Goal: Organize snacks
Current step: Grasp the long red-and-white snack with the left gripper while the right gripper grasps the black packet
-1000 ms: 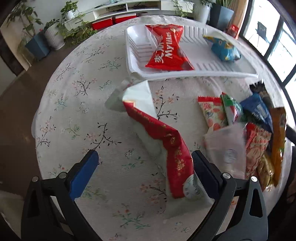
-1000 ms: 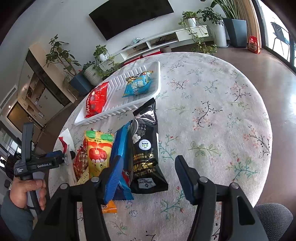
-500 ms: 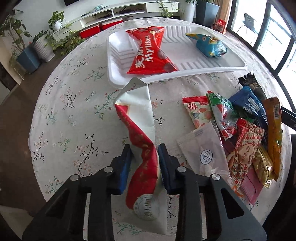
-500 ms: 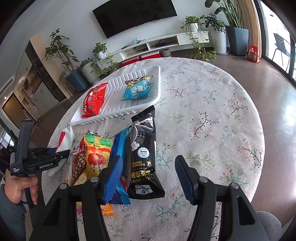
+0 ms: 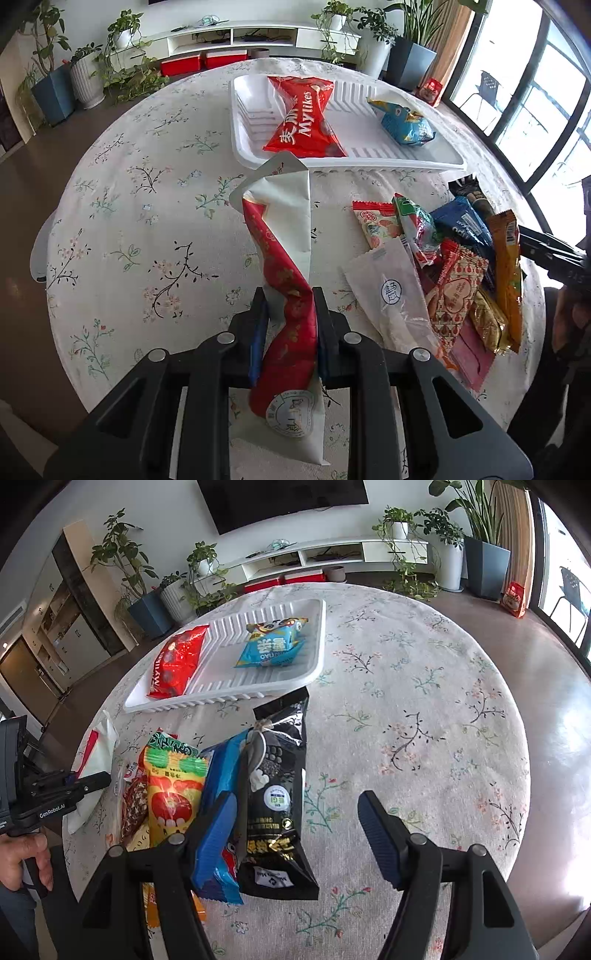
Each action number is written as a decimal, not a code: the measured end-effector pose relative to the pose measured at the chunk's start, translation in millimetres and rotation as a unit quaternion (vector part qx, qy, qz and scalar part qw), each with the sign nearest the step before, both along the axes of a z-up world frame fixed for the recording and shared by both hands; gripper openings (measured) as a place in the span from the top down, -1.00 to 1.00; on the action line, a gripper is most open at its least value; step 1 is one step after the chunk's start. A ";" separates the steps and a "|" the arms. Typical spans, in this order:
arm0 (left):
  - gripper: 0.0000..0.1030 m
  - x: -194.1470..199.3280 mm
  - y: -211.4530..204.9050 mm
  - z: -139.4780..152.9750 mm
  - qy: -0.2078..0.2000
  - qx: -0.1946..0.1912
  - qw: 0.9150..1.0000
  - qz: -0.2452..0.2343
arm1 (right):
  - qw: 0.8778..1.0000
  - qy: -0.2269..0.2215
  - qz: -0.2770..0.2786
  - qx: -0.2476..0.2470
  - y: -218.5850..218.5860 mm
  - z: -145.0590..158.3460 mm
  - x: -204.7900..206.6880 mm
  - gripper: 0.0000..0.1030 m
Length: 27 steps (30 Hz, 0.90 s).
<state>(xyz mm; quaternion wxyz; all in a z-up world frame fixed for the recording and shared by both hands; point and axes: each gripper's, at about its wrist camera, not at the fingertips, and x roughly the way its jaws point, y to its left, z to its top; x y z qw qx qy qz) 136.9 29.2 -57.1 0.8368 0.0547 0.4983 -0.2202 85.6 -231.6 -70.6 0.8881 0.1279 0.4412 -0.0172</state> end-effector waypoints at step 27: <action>0.61 -11.2 22.3 34.7 -0.004 -0.131 0.991 0.010 | 0.998 -0.014 -0.038 0.053 -33.5 9.1 -7.8 0.47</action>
